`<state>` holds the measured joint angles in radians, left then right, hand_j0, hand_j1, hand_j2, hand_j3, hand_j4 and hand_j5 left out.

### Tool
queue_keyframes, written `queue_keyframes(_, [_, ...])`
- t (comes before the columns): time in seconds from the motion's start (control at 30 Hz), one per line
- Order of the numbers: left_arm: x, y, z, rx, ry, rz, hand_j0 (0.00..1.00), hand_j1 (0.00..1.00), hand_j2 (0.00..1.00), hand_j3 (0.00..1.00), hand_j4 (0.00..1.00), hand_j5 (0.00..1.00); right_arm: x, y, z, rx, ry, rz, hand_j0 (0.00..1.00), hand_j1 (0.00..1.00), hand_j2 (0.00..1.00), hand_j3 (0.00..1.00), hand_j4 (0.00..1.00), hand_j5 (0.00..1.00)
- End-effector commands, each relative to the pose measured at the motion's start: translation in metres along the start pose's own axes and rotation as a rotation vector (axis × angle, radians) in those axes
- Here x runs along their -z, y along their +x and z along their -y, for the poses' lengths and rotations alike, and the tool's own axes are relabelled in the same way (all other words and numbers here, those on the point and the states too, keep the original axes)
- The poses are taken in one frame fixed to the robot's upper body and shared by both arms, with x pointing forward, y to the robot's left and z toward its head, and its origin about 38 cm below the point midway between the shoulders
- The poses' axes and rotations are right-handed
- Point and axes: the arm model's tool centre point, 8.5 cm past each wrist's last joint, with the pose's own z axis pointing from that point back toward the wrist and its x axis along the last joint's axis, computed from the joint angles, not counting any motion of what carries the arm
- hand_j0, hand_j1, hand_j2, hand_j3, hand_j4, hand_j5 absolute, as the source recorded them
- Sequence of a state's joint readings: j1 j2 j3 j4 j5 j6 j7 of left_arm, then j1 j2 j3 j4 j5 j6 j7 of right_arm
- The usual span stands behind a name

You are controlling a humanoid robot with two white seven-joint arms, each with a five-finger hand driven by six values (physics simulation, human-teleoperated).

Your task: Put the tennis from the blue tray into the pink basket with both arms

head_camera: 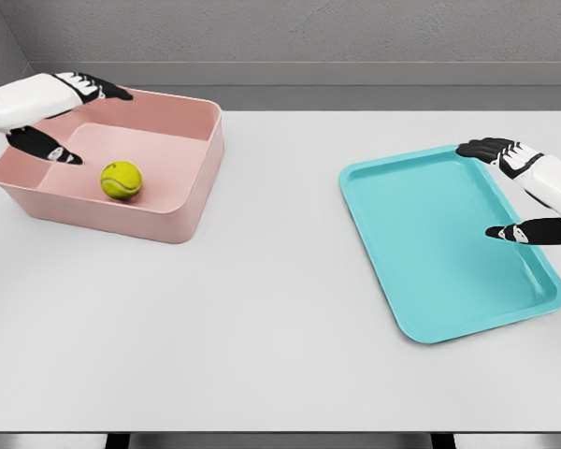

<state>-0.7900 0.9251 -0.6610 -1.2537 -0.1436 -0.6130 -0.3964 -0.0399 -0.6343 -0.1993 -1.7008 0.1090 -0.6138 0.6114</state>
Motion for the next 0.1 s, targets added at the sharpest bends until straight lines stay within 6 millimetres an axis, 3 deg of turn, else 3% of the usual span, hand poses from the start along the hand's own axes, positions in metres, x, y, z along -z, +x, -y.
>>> queue_keyframes(0.0, [-0.021,-0.011,-0.012,0.002,0.018,-0.046,1.0,1.0,1.0,1.0,1.0,1.0,0.0,0.0,0.001,0.006,-0.005,0.001,1.0,1.0,1.0,1.0,1.0,1.0])
queue_keyframes(0.07, [-0.032,-0.026,-0.013,-0.02,0.031,-0.096,1.0,1.0,1.0,1.0,1.0,1.0,0.0,0.0,0.001,0.006,-0.005,0.001,1.0,1.0,1.0,1.0,1.0,1.0])
